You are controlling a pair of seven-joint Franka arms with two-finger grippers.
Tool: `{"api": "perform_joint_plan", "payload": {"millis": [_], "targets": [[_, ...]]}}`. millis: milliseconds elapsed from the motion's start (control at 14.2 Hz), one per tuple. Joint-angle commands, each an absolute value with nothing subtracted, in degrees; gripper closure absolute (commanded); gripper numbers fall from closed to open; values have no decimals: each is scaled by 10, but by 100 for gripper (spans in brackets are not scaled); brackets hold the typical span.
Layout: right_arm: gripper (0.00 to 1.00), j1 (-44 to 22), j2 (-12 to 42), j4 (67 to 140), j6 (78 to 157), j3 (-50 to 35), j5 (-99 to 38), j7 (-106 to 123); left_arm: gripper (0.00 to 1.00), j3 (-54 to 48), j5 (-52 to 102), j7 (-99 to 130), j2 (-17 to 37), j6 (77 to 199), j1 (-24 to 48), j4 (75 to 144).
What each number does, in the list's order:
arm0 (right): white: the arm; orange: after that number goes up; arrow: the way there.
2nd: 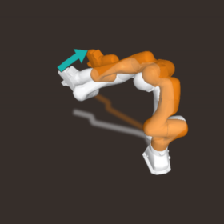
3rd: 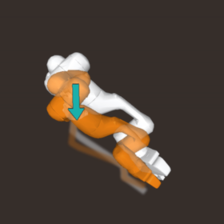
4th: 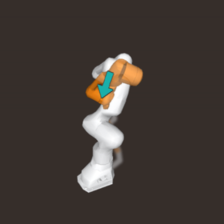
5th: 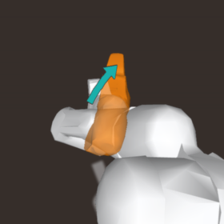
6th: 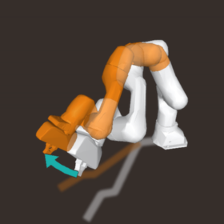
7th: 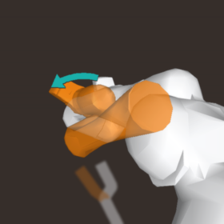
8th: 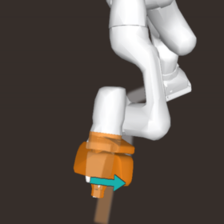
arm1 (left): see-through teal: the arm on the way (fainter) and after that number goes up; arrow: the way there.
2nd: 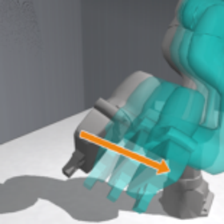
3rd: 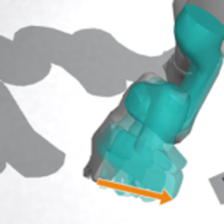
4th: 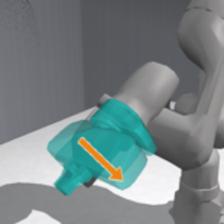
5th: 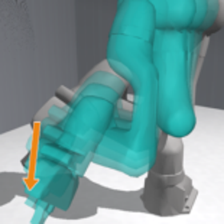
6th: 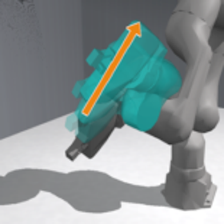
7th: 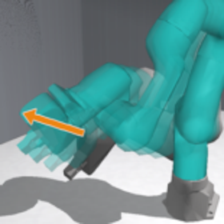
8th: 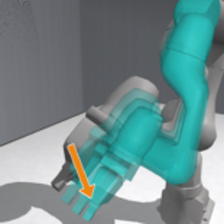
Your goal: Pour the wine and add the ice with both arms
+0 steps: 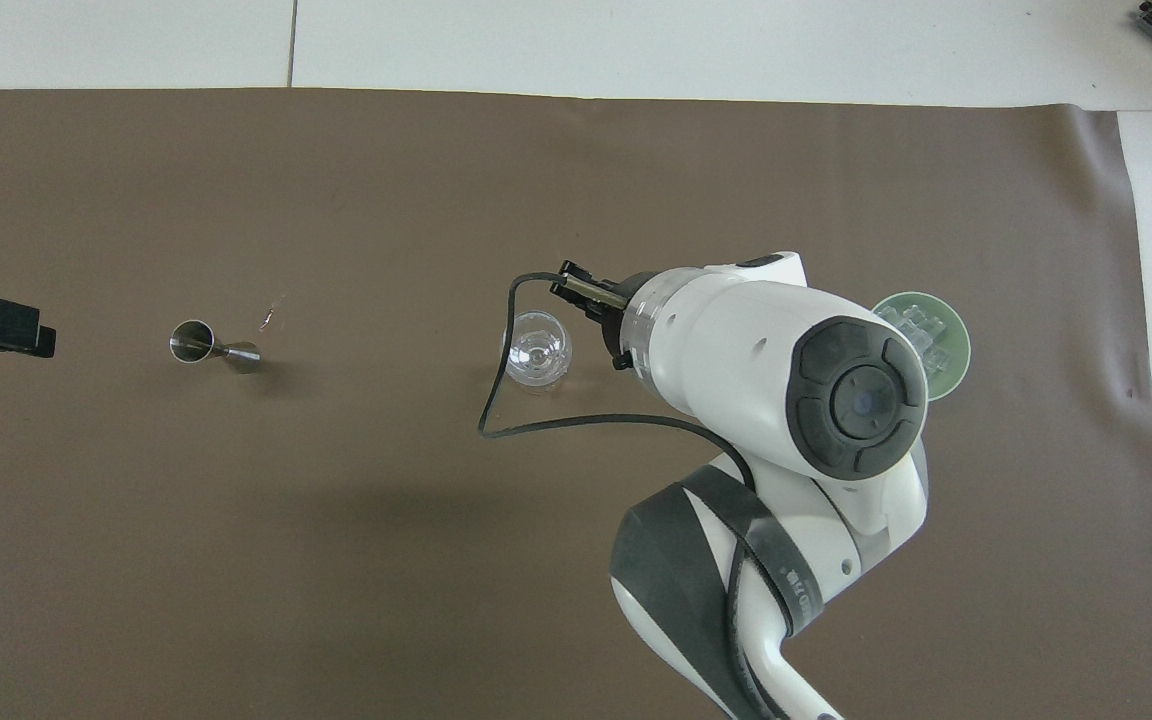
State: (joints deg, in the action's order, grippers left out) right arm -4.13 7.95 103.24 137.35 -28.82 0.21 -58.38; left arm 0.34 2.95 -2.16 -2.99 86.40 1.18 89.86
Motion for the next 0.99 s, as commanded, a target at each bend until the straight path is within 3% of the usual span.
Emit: {"api": "perform_joint_plan", "payload": {"millis": [0,282,917], "targets": [[100,-40,105,1015,1389,-310,13,-615,0,4,18,-24,-47,871,13,918],[100,-56,144,1015,1421,-311,45,-636,0,4,18,-24,-47,871,13,918],[96,-58,144,1018,1394,-328,55,-652,0,4,18,-24,-47,871,13,918]]}}
